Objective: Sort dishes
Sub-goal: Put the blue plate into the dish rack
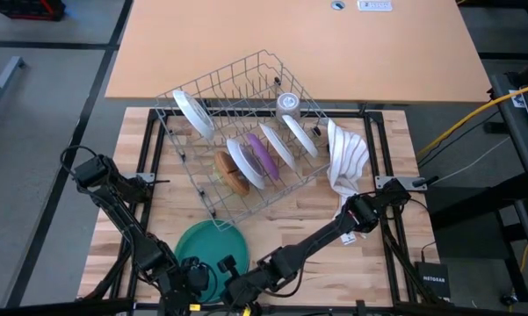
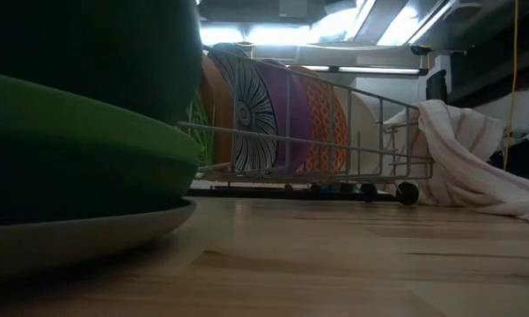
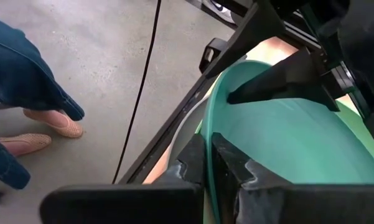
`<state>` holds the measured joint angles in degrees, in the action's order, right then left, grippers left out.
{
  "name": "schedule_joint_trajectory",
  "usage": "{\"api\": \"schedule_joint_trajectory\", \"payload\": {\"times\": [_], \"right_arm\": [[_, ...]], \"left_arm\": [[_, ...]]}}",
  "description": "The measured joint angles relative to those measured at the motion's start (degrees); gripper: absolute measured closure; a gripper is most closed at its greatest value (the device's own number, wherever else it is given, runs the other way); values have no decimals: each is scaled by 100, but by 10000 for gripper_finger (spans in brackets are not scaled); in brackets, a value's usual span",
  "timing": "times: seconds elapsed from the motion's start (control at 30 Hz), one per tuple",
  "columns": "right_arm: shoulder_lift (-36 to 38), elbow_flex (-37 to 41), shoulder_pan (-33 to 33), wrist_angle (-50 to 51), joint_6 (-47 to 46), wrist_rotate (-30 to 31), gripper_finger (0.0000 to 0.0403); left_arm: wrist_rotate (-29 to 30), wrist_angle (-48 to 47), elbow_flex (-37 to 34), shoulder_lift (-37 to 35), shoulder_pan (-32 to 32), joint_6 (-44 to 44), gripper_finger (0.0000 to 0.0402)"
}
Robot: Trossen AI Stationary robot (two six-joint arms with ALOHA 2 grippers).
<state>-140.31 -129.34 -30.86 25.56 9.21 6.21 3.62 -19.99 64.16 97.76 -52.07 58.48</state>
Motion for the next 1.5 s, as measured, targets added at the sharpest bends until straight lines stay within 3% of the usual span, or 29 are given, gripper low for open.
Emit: {"api": "schedule_joint_trajectory", "payload": {"times": [0.1,0.4,0.97,1.5], "right_arm": [[0,-4,6,-2,1,5,387],[0,-4,19,44,-6,-165,379],[116,-39,14,105,-429,-275,320],[979,-17,14,1088,-446,30,317]], "left_arm": [[7,-11,0,0,0,-93,287],[57,7,3,-7,-7,-537,387],[-221,291,28,26,-55,-507,401],[-181,263,765,13,46,-475,401]]}}
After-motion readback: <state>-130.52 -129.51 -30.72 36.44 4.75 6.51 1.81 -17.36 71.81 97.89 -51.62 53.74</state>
